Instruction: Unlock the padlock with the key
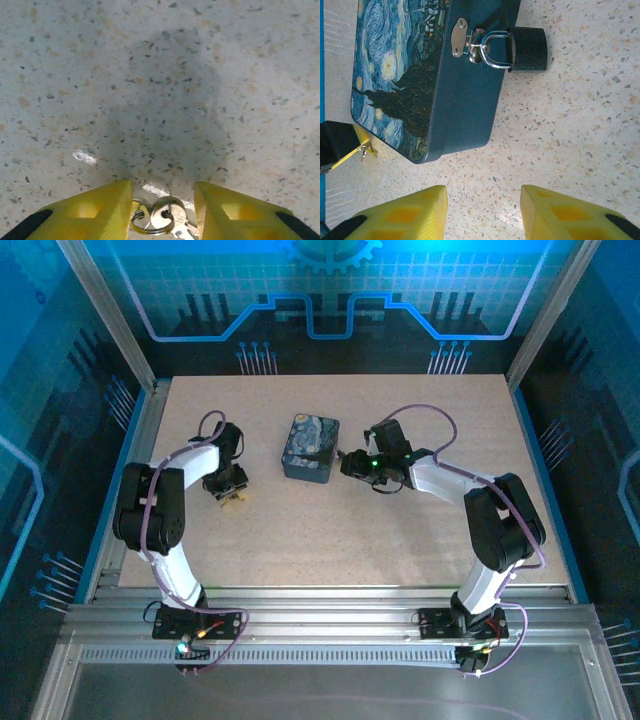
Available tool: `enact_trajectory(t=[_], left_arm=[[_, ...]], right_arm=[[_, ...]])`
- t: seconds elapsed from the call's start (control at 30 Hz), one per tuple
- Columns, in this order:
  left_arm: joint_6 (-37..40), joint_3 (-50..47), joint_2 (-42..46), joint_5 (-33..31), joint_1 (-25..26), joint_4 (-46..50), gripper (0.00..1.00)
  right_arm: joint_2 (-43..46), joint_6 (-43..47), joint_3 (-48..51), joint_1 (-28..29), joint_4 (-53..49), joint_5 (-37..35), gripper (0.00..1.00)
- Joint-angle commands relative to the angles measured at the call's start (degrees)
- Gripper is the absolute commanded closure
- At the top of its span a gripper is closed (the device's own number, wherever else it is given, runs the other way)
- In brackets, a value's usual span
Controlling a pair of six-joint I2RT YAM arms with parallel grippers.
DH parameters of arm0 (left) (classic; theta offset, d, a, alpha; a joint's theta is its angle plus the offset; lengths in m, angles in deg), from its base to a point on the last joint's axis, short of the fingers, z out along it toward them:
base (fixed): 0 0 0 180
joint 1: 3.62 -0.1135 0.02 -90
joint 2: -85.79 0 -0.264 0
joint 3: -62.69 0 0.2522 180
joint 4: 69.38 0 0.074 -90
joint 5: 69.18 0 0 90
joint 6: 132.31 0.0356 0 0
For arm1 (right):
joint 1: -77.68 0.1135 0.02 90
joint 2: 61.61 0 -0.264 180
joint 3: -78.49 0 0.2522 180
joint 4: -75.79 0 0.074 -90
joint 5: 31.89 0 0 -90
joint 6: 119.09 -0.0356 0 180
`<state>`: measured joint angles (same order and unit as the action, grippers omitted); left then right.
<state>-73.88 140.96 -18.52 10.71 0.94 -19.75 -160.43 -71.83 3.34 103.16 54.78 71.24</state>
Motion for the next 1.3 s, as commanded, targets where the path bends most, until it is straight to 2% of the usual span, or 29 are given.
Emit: enact_trajectory(t=[0.0, 0.43, 0.5, 0.7, 0.8, 0.9, 1.1, 1.27], left_arm=[[1.50, -1.00, 0.99, 3.20, 0.23, -0.35, 0.69], [2.92, -1.41, 2.94, 6.02, 3.02, 0.36, 0.85], [3.07, -0.89, 3.07, 5.85, 3.50, 1.01, 0.85], [3.96, -0.18, 6.63, 3.94, 4.14, 5.05, 0.74], [6.25, -1.15, 8.99, 2.73, 4.14, 6.28, 0.73], [8.73, -2.42, 9.66, 4.21, 4.14, 6.95, 0.73], [9.25, -4.63, 7.45, 3.47, 4.93, 5.49, 0.72], [9.46, -2.69, 3.73, 3.47, 4.91, 4.92, 0.73]], right_arm=[[-0.13, 1.08, -0.14, 0.15, -1.37, 0.61, 0.57], [-0.28, 0.89, 0.29, 0.28, -1.19, 0.92, 0.57], [-0.30, 0.88, 0.47, 0.28, -1.22, 0.88, 0.57], [-0.01, 1.17, 0.56, 0.28, -1.66, 0.76, 0.57], [-0.08, 1.18, 0.56, 0.29, -1.63, 0.79, 0.57], [-0.39, 1.02, 0.56, 0.28, -1.39, 1.01, 0.57], [-1.10, 0.71, 0.04, 0.54, -1.19, 1.51, 0.57], [-0.76, 0.64, -0.23, 0.72, -1.84, 1.37, 0.57]])
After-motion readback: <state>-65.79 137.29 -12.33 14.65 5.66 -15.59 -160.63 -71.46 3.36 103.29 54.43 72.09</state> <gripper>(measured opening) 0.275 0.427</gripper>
